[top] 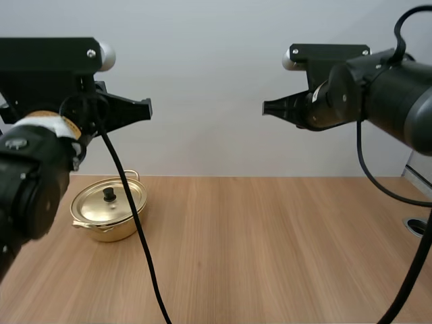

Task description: Open the pot, put the car inside, and close it

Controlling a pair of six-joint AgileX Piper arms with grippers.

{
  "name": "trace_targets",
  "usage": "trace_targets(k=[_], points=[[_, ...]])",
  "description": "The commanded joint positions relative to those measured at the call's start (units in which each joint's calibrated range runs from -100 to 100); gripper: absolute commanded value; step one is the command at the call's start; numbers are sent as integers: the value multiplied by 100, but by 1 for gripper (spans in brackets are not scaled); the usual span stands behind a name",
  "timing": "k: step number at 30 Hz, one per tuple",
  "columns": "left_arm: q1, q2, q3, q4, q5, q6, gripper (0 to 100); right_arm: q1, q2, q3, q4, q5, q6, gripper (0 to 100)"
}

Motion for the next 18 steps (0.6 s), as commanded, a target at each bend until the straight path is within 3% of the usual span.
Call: trace_targets(k=[1,7,13,18], points=[[0,-1345,2650,2,-480,-3,0,-2,-281,2426,227,-1216,5,0],[0,-2194,3581,2,-915,-3,0,-2,-1663,3059,590,-810,5,0],[0,-2847,3581,-182,424,-3,0,-2,-2676,4251,359,-2347,5,0],[-3,-2847,3581,-435,1322,6,0,-79,-3166,5388,-377,-3923,5,0]])
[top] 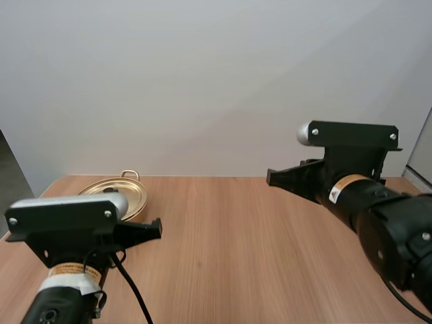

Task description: Open the pot, put the car inside, and close it

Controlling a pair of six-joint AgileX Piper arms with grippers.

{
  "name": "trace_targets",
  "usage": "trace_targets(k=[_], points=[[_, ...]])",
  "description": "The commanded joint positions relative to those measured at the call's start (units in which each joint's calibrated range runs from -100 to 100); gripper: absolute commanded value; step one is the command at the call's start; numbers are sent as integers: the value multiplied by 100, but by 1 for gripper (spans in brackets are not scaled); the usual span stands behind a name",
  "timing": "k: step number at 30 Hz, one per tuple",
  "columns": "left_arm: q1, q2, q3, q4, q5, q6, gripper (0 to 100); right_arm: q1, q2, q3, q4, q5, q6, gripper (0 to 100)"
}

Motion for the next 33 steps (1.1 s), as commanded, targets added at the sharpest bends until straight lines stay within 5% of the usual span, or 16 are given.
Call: trace_targets(k=[1,8,20,33], points=[[-7,0,112,-9,473,6,0,-77,-259,1915,-342,-1599,5,0],[-7,0,112,-559,1105,575,0,-456,-605,2169,-330,-2513,5,0],[-7,0,112,-537,1328,752,0,-514,-1747,2169,-76,102,5,0],[-7,0,112,-527,1261,752,0,-498,-2592,2169,855,1455,-491,0]])
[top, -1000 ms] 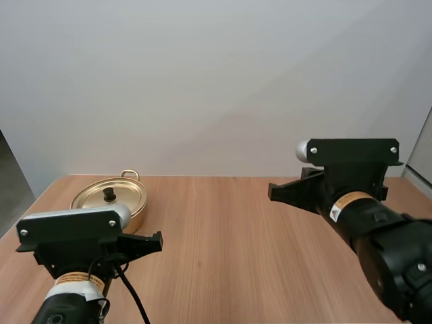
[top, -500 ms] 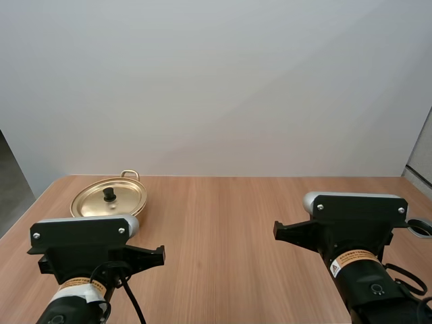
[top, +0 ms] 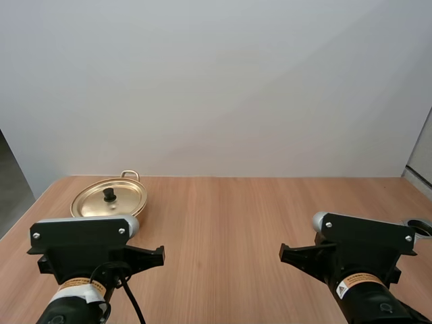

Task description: Open the pot, put the car inside, and close it

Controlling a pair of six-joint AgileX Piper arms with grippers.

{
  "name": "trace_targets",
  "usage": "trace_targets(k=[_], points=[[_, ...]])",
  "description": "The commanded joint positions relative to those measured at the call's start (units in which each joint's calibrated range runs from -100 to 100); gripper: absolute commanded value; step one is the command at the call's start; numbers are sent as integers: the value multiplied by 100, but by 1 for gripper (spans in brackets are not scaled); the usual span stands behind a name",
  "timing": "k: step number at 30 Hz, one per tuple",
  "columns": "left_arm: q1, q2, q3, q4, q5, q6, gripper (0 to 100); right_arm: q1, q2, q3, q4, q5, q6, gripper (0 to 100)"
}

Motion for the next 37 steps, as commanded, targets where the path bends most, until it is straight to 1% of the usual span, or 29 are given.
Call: trace_targets(k=[1,4,9,21,24,28,37], points=[[-2,0,0,7,-9,1,0,31,-26,0,95,44,-191,0],[-2,0,0,7,-9,1,0,107,-26,0,119,82,-295,0],[-2,0,0,7,-9,1,0,285,-26,0,119,82,-296,0],[-2,0,0,7,-9,1,0,284,-26,0,80,82,-296,0],[-2,0,0,7,-9,1,0,284,-26,0,168,82,-256,0],[-2,0,0,7,-9,1,0,284,-26,0,531,64,-252,0],[-2,0,0,7,-9,1,0,284,-26,0,550,64,-252,0]])
